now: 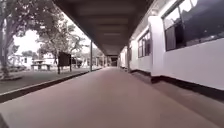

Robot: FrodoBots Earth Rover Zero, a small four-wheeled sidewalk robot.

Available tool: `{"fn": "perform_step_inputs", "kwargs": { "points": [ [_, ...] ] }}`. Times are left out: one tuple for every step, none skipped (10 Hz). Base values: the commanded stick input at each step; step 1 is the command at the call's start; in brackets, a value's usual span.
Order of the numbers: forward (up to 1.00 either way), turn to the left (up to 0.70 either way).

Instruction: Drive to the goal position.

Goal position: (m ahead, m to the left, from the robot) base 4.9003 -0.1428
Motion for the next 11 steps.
{"fn": "perform_step_inputs", "kwargs": {
  "points": [
    [0.7,0.0],
    [0.7,0.0],
    [0.7,0.0],
    [0.7,-0.11],
    [0.7,-0.18],
    [0.7,0.0],
    [0.7,0.0],
    [0.7,0.0],
    [0.7,0.0],
    [0.7,0.0],
    [0.7,0.0]
  ]
}}
